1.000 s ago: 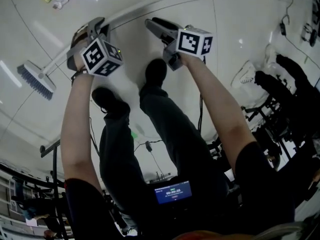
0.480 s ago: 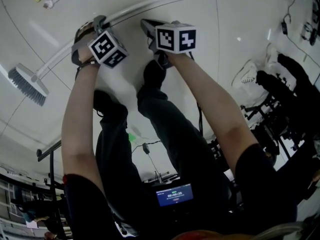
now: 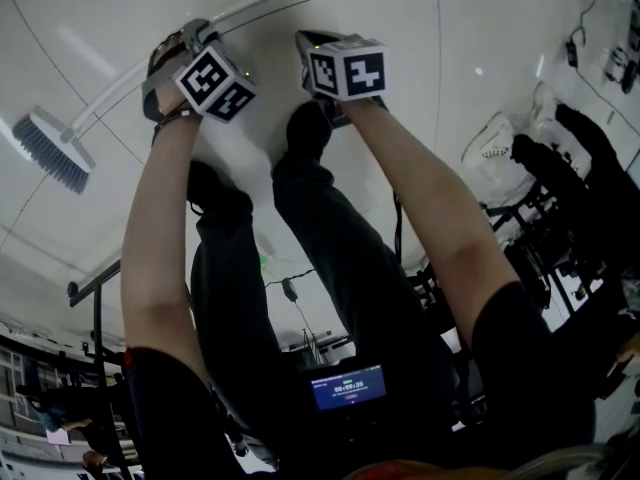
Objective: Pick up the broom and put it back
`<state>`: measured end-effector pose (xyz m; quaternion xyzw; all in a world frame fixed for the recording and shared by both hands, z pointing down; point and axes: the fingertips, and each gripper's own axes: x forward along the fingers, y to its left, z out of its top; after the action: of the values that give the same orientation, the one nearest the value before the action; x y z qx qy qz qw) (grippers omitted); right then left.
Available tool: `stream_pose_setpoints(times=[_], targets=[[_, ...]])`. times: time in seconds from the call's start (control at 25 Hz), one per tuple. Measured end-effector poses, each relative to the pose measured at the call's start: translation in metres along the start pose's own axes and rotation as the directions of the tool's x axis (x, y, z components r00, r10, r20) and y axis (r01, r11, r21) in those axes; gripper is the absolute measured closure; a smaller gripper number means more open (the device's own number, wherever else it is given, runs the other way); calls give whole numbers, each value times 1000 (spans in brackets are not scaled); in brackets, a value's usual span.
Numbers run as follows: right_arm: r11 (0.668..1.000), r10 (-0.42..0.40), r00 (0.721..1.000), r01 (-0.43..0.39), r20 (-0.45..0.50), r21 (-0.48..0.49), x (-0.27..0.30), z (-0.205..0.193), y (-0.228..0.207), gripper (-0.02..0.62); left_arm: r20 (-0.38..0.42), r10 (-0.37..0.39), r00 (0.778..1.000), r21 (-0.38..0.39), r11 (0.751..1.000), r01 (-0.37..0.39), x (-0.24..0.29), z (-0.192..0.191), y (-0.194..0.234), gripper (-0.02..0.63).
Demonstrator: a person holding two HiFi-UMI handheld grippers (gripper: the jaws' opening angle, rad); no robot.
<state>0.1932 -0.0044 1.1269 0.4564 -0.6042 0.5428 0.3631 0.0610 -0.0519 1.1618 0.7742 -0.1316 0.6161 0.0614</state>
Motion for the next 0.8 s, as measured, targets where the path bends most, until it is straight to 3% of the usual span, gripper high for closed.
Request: stream_pose_setpoints(times=[0.36,0.52,0.56,0.6,0.72,0.8], targets=[[997,-67,997,67,27,-23,-16,-5,1,594,4,-60,998,-44,997,60,-34,-16,-15,509],[996,-71,997,72,22,-54,-17,-5,19,594,0,-135,991,-104,986,134,-50,-23,-22,529],[995,-72,997,73,14,-72,-19,-6,23,594,-8,-177,984,-123,977,175,-54,-23,-29,536],[993,-75,997,75,6,-90,-22,-7,25,594,-15,-227,974,-145,964,223,-58,-23,-36,598],[988,-86,996,85,-6,-130,-35,-5,31,594,-13,-382,924,-217,903,370,-82,-21,-59,606],[986,-96,995,95,-1,-140,-49,0,33,594,-8,-445,895,-255,867,429,-102,-21,-68,606]])
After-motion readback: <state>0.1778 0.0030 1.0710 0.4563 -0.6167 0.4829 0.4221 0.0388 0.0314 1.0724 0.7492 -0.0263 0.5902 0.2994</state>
